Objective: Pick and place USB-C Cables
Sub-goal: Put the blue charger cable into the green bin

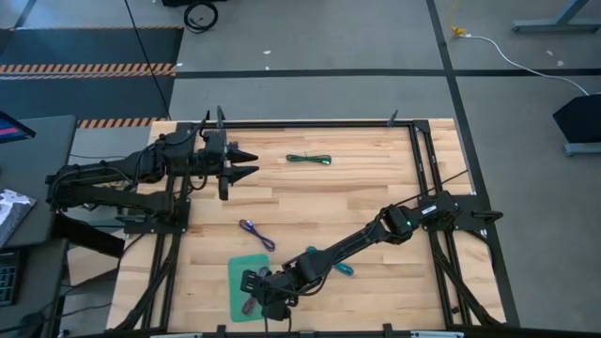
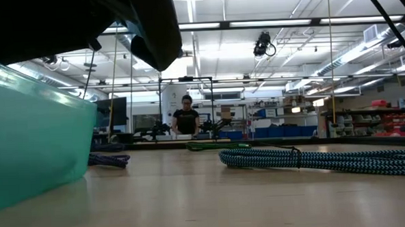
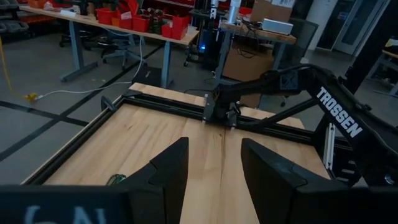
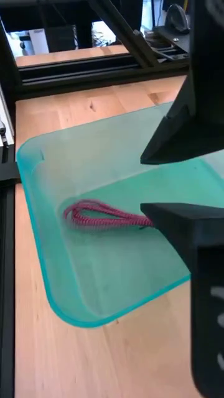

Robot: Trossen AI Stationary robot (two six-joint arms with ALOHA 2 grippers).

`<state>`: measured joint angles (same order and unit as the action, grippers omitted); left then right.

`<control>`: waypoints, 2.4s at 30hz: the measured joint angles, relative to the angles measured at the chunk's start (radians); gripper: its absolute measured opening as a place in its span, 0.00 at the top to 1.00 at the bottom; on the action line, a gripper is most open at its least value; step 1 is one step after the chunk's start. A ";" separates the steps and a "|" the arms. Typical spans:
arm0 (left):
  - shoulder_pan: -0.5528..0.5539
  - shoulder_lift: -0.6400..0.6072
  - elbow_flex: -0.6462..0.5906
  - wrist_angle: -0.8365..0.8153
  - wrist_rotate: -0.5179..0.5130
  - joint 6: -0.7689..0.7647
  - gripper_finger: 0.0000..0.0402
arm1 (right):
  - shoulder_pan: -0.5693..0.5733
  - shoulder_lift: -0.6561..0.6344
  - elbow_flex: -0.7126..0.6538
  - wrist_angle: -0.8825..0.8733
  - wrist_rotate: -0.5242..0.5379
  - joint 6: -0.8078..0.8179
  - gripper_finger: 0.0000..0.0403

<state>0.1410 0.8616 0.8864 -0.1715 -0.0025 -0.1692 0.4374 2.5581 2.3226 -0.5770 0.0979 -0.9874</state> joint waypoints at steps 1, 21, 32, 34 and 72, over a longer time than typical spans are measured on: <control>0.000 0.000 0.000 0.000 0.000 0.000 0.61 | 0.001 0.000 0.000 0.001 0.008 0.000 0.69; -0.005 0.000 0.000 -0.052 0.000 0.016 0.61 | 0.013 -0.305 0.000 -0.514 0.381 0.903 0.67; -0.072 0.002 -0.006 -0.170 0.000 0.035 0.61 | -0.045 -0.320 -0.154 -0.899 0.187 1.387 0.67; -0.088 0.002 -0.026 -0.171 0.000 0.038 0.61 | -0.046 -0.320 -0.222 -0.867 0.168 1.397 0.67; -0.170 -0.103 -0.309 0.419 -0.136 0.129 0.61 | -0.172 -0.362 -0.511 -0.687 -0.127 1.394 0.68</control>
<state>-0.0287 0.7586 0.5774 0.2479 -0.1383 -0.0402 0.2657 2.1960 1.8113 -1.2636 -0.0290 0.4068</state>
